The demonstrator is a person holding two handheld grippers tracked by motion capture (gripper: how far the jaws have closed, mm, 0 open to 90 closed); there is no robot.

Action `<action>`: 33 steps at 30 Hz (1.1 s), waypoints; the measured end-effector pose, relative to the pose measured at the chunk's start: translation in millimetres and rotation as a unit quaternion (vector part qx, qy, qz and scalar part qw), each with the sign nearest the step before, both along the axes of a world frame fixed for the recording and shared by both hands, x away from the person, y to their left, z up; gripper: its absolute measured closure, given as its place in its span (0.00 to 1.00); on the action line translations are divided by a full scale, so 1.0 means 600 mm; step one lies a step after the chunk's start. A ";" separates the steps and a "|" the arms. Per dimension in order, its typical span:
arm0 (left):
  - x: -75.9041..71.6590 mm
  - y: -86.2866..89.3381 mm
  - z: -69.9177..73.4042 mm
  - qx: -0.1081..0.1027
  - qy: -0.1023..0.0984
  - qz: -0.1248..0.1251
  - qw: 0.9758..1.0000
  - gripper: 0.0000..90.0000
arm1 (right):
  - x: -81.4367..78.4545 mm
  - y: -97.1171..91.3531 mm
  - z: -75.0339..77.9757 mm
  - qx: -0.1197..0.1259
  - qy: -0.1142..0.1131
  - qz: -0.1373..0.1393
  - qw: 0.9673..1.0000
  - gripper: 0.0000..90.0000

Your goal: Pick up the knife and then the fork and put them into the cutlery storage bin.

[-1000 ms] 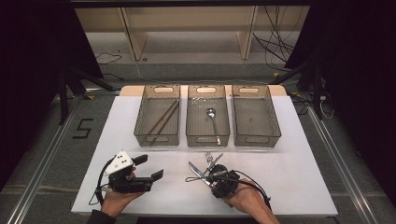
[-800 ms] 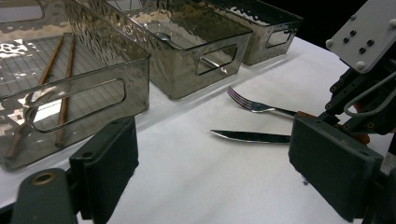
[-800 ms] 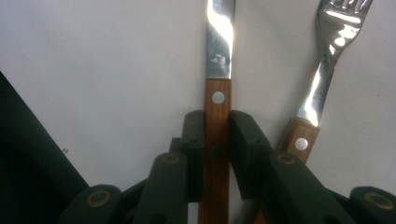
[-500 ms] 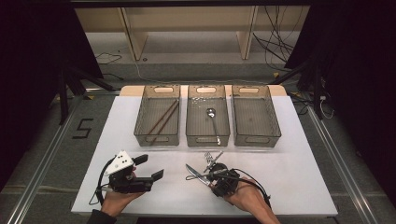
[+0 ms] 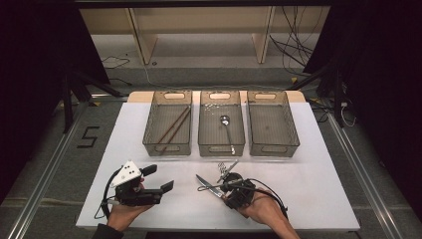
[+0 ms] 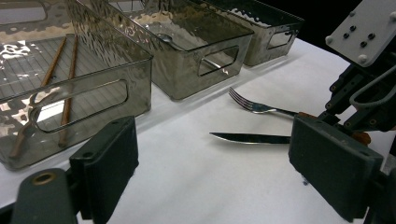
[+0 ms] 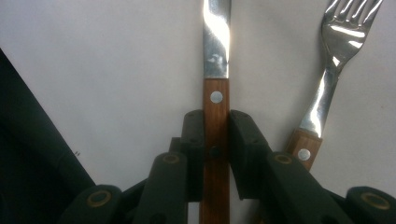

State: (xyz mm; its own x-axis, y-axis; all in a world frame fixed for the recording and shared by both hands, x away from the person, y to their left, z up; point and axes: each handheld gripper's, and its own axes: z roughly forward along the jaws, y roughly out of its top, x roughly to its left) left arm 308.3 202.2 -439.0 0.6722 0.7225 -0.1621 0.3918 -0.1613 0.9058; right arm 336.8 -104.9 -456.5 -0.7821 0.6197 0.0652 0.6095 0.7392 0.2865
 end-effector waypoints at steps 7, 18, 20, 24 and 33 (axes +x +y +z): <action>0.000 0.000 0.000 0.000 0.000 0.000 1.000 0.17 | 0.005 -0.011 0.013 0.016 -0.002 -0.004 1.000 0.86; 0.000 0.000 0.000 0.000 0.001 0.000 1.000 0.17 | 0.019 -0.036 0.029 0.051 -0.005 -0.020 0.998 0.86; 0.000 0.000 0.000 0.000 0.000 0.000 1.000 0.17 | 0.019 -0.038 0.028 0.051 -0.004 -0.022 0.998 0.86; 0.000 0.000 0.000 0.000 0.000 0.000 1.000 0.17 | 0.021 -0.041 0.030 0.055 -0.005 -0.023 0.998 0.86; 0.000 0.000 0.000 -0.001 0.001 0.001 1.000 0.17 | 0.033 -0.070 0.059 0.086 -0.017 -0.042 0.995 0.86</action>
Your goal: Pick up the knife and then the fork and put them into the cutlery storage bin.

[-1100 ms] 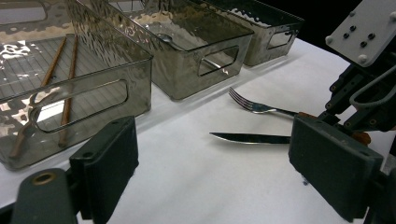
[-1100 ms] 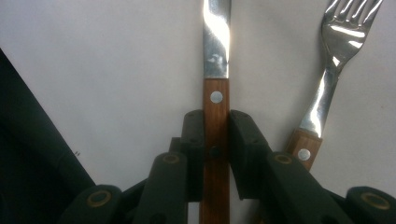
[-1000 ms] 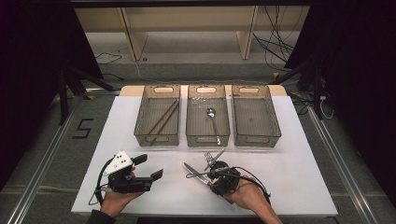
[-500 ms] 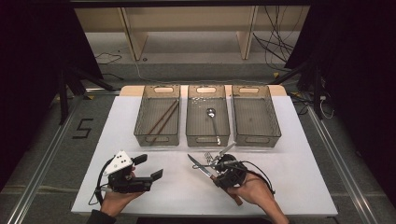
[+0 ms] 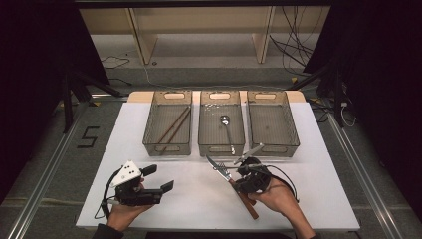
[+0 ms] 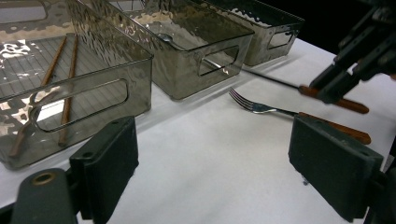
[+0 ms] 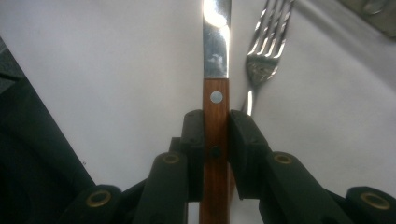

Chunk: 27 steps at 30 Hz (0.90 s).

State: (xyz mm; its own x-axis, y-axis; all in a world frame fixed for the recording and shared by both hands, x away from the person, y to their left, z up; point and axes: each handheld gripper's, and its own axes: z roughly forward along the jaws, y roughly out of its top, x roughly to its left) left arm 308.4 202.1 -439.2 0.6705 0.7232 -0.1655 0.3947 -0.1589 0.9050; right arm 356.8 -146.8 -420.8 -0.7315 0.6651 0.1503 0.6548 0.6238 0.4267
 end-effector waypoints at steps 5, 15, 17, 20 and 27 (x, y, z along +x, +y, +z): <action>0.000 0.000 0.000 0.000 0.001 0.000 1.000 0.17 | 0.013 -0.027 0.027 0.025 -0.015 -0.021 0.999 0.86; 0.002 0.000 0.000 -0.003 0.002 0.002 1.000 0.17 | 0.061 -0.098 0.074 0.077 -0.052 -0.092 0.991 0.86; 0.002 0.000 -0.001 -0.002 0.002 0.002 1.000 0.17 | 0.074 -0.112 0.077 0.085 -0.058 -0.110 0.989 0.86; 0.002 0.000 -0.001 -0.002 0.002 0.002 1.000 0.17 | 0.095 -0.129 0.083 0.096 -0.060 -0.133 0.985 0.86; 0.002 0.001 0.000 -0.005 0.001 0.003 1.000 0.17 | 0.137 -0.153 0.097 0.111 -0.069 -0.174 0.976 0.86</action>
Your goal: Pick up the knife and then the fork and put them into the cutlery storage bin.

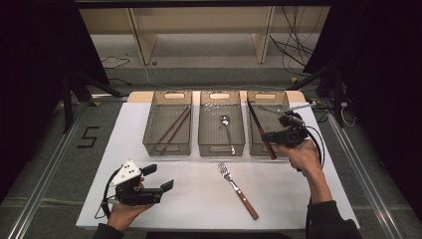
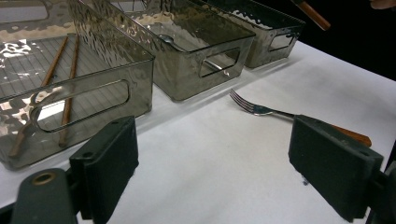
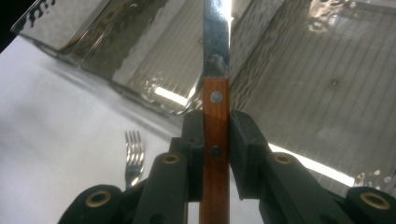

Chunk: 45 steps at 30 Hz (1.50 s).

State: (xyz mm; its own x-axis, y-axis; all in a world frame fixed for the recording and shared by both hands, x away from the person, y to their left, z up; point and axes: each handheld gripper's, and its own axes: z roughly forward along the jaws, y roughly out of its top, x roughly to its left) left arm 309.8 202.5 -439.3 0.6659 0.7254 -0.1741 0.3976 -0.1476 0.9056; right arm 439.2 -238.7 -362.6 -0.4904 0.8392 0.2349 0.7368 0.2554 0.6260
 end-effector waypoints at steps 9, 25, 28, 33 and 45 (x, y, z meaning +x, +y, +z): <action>0.000 0.001 0.000 -0.001 0.000 0.000 1.000 0.17 | 0.047 -0.013 0.001 0.000 0.013 -0.029 0.999 0.86; 0.000 -0.001 0.000 -0.003 0.000 -0.002 1.000 0.17 | 0.102 -0.033 -0.006 -0.005 0.031 -0.074 0.997 0.86; 0.000 -0.001 0.000 -0.002 0.000 -0.002 1.000 0.17 | 0.108 -0.036 -0.009 -0.005 0.030 -0.082 0.996 0.86; 0.000 -0.001 0.000 -0.003 0.000 -0.002 1.000 0.17 | 0.115 -0.035 -0.014 -0.008 0.033 -0.086 0.996 0.86; -0.001 -0.001 0.001 -0.002 -0.002 -0.003 1.000 0.17 | 0.135 -0.032 -0.033 -0.019 0.048 -0.099 0.994 0.86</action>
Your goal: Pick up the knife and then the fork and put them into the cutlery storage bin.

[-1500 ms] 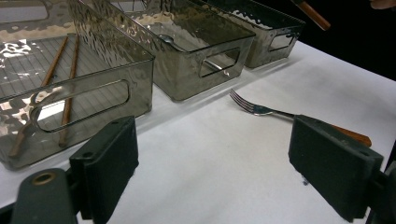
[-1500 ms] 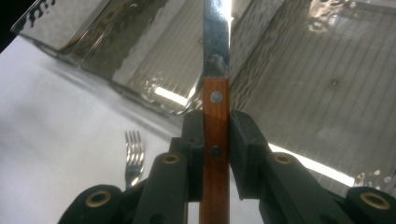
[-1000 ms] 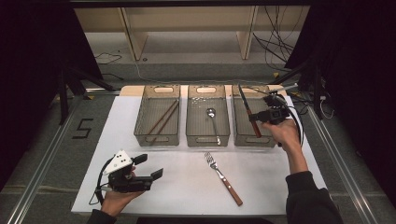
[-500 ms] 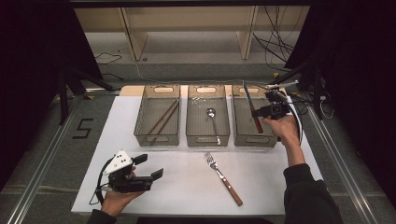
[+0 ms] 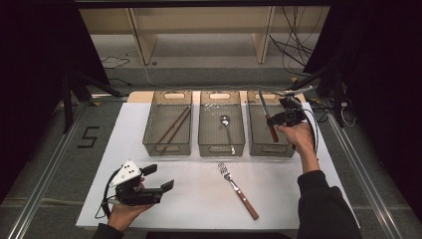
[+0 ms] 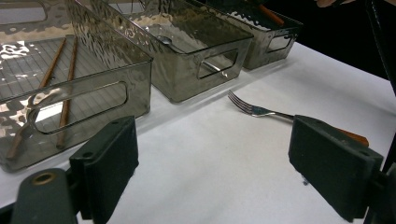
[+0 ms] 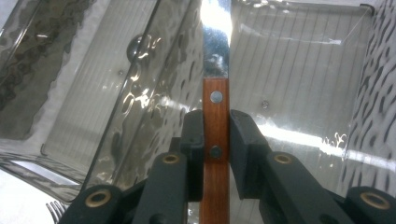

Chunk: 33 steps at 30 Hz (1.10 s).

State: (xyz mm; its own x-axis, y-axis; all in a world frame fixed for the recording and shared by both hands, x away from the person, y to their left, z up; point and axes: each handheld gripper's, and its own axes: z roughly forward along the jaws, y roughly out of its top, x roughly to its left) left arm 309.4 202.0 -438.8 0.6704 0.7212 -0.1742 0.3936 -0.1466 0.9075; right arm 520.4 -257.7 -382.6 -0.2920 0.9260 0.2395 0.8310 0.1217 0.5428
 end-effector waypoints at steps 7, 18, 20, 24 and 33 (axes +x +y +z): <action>0.000 -0.001 0.000 -0.001 0.000 0.000 1.000 0.17 | 0.004 -0.001 -0.005 -0.001 0.005 -0.006 1.000 0.86; 0.000 -0.001 0.000 -0.002 0.000 -0.001 1.000 0.17 | 0.011 0.014 -0.013 -0.007 0.010 -0.009 1.000 0.86; 0.000 -0.002 0.000 -0.002 0.000 -0.001 1.000 0.17 | 0.012 0.016 -0.015 -0.008 0.013 -0.011 1.000 0.86; 0.000 -0.002 0.000 -0.002 0.001 -0.002 1.000 0.17 | 0.015 0.020 -0.021 -0.008 0.017 -0.016 1.000 0.86; 0.000 -0.002 0.000 -0.002 0.000 -0.002 1.000 0.17 | 0.019 0.029 -0.031 -0.012 0.023 -0.014 1.000 0.86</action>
